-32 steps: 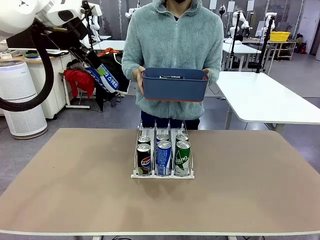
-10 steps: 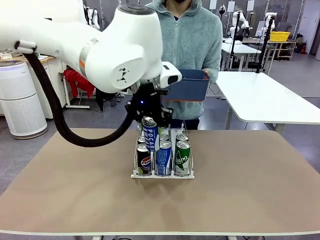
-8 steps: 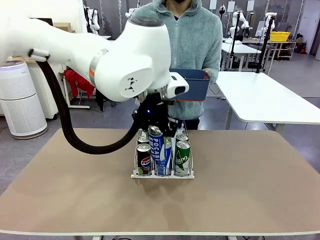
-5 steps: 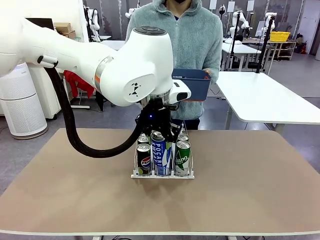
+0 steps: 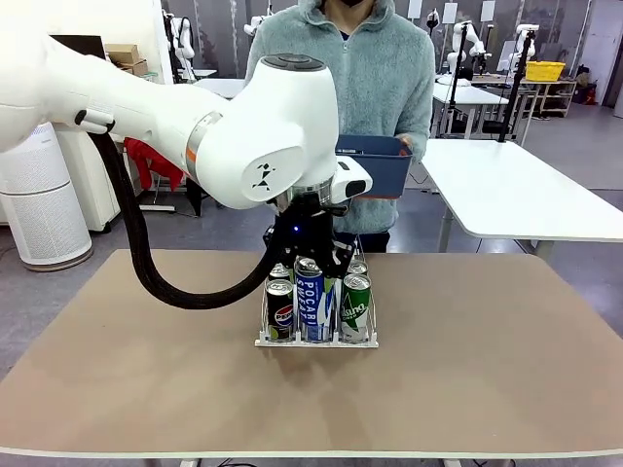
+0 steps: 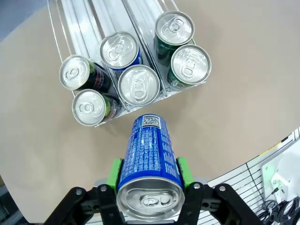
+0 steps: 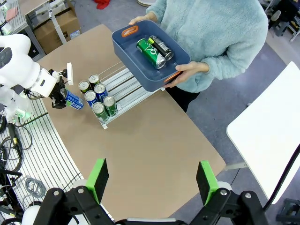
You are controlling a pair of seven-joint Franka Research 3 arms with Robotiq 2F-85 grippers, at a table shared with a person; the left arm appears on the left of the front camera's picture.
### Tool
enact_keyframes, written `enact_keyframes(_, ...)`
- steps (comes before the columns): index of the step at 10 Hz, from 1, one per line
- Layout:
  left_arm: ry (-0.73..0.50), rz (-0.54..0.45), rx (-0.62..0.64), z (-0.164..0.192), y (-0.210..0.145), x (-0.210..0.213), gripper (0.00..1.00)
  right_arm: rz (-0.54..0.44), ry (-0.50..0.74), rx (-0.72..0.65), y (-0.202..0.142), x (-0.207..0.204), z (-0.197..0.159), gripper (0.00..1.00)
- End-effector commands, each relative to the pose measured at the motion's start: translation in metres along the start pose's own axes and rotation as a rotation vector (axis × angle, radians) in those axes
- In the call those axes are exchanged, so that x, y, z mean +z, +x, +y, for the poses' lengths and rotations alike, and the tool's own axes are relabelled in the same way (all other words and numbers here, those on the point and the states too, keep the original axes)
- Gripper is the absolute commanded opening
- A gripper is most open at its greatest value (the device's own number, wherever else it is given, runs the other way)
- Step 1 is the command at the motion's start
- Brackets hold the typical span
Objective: Fill the beverage cans into the dispenser.
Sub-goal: Place the picked Ionic drink in the line of the Automatic Can Dispenser with the same cans.
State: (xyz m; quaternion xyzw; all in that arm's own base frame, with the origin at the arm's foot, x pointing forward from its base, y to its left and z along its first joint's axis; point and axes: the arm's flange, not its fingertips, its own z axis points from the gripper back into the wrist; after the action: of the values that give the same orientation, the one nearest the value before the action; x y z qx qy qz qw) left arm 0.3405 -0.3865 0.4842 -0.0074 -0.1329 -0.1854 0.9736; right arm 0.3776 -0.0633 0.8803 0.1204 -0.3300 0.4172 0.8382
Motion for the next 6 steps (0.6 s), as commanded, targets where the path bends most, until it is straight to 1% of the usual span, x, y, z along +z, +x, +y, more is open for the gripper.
enact_keyframes(1,0.017,-0.023,0.137,-0.02,-0.009,-0.005,0.57,0.001,0.0,0.001,0.0,0.0,0.001,1.0)
enact_keyframes(3,0.043,-0.028,0.206,-0.023,-0.024,-0.009,0.57,0.001,0.0,0.001,0.0,0.0,0.001,1.0)
enact_keyframes(4,0.018,-0.023,0.15,-0.023,-0.026,-0.014,0.57,0.001,0.0,0.001,0.0,0.0,0.001,1.0)
enact_keyframes(5,0.014,0.011,0.17,-0.019,-0.017,-0.007,0.57,0.001,0.0,0.001,0.0,0.0,0.001,1.0)
enact_keyframes(6,0.014,0.011,0.17,-0.019,-0.017,-0.007,0.57,0.001,0.0,0.001,0.0,0.0,0.001,1.0)
